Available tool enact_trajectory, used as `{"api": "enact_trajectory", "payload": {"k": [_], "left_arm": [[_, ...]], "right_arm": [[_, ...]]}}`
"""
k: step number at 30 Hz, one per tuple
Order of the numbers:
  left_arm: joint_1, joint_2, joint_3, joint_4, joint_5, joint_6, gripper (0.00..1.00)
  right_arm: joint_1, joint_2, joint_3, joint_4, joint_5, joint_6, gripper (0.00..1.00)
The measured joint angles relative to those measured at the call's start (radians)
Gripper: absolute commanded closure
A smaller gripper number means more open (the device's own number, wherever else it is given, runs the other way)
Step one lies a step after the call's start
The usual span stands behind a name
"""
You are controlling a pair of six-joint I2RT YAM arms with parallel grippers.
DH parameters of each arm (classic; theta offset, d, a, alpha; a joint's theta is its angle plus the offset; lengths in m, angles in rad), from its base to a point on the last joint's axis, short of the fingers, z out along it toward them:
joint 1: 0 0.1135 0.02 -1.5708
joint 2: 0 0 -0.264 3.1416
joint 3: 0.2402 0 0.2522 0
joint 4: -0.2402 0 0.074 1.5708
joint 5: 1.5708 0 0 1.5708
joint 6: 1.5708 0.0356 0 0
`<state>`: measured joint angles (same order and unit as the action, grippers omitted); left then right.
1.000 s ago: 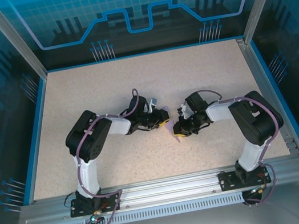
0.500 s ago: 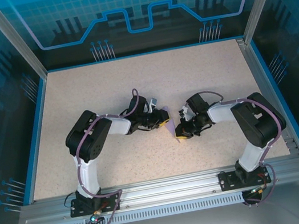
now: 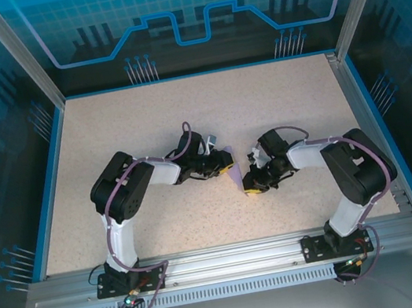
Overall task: Fold a paper plane with a square sheet of paper (pick it up from the middle)
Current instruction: Fold the wing for the fifth time at the center of the table.
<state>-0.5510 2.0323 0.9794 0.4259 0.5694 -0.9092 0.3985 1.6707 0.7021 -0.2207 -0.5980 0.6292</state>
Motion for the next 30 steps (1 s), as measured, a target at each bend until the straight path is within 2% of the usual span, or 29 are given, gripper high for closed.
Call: {"api": "enact_trajectory", "payload": {"k": [6,9,19,30], "left_arm": [[0.0,0.002,0.002,-0.002,0.0,0.0,0.71],[0.0,0.003,0.005,-0.005,0.001,0.0,0.71],[0.0,0.003,0.006,-0.007,0.002,0.0,0.72],[0.0,0.005,0.006,-0.006,0.003,0.0,0.72]], "right_arm": [[0.0,0.013,0.02,-0.04,0.022,-0.02,0.96],[0.0,0.018,0.032,-0.061,0.027,-0.026,0.96],[0.0,-0.006,0.033,-0.079,0.064,-0.027,0.86],[0.0,-0.184,0.031,-0.138,0.143,-0.002,0.79]]}}
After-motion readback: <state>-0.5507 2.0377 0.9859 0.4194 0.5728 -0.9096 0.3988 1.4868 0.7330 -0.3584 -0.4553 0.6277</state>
